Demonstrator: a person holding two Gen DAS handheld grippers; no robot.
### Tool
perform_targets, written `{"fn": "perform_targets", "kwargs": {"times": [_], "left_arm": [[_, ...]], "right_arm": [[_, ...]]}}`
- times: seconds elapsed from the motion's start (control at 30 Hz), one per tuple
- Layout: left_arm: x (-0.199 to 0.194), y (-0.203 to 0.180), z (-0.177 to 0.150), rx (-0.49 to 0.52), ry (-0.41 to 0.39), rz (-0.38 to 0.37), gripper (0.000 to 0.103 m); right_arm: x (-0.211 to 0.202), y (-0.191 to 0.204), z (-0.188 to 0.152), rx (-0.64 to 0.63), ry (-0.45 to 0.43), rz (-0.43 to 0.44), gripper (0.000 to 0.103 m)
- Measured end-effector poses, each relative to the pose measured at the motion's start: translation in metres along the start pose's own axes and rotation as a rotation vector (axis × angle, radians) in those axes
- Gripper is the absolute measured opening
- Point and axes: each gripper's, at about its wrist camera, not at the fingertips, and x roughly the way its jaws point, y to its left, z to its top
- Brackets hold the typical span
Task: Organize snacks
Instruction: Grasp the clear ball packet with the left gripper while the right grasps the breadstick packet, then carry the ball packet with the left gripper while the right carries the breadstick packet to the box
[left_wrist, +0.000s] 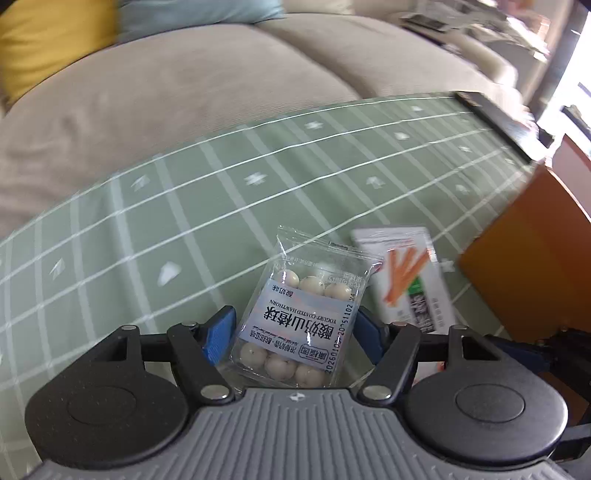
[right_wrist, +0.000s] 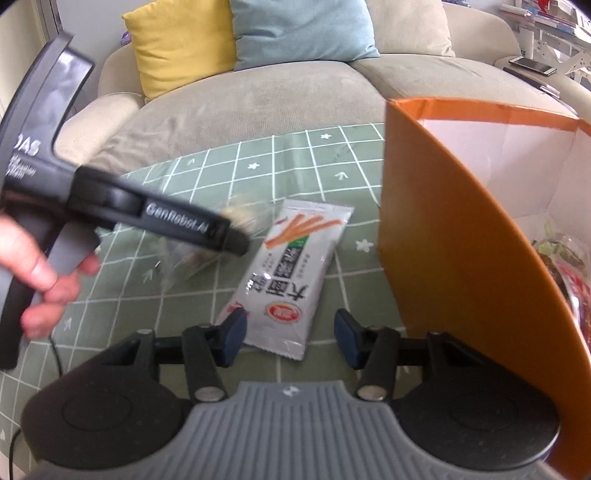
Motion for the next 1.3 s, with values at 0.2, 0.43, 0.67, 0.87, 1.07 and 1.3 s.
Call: {"fn": "perform_targets", "kwargs": {"times": [0.2,0.43,0.67,0.87,1.07,1.3], "left_arm": [[-0.011,0.011,-0.02,-0.081,-0.005,0.091,0.085],[-0.01,0.008,-0.031,-0.032,-0.091,0.127,0.088],[-0.023,0.014,-0.045,-0.138,-0.091,0.176,0.077],[-0.044,0.021,-0.072,-0.286,-0.059,0.22,0.076],[-0.062,0.005,-0.106,-0.28,-0.041,0.255,0.075],[-0.084,-0.017,-0.139,-0.308,-0.02,0.259,0.073]], "right_arm": [[0.02,0.015,0.012,-0.043,0.002,-0.052,0.069],[0.04,0.023,0.02,-0.082,-0.016,-0.104,0.072],[0.049,0.03,0.021,-0.135,-0.026,-0.1,0.079],[0.043,0.035,0.019,-0.197,-0.005,-0.069,0.062],[0.033,0.031,0.019,-0.182,0.067,-0.052,0.057],[0.0,0.034,-0.009,-0.228,0.144,0.01,0.055]]}}
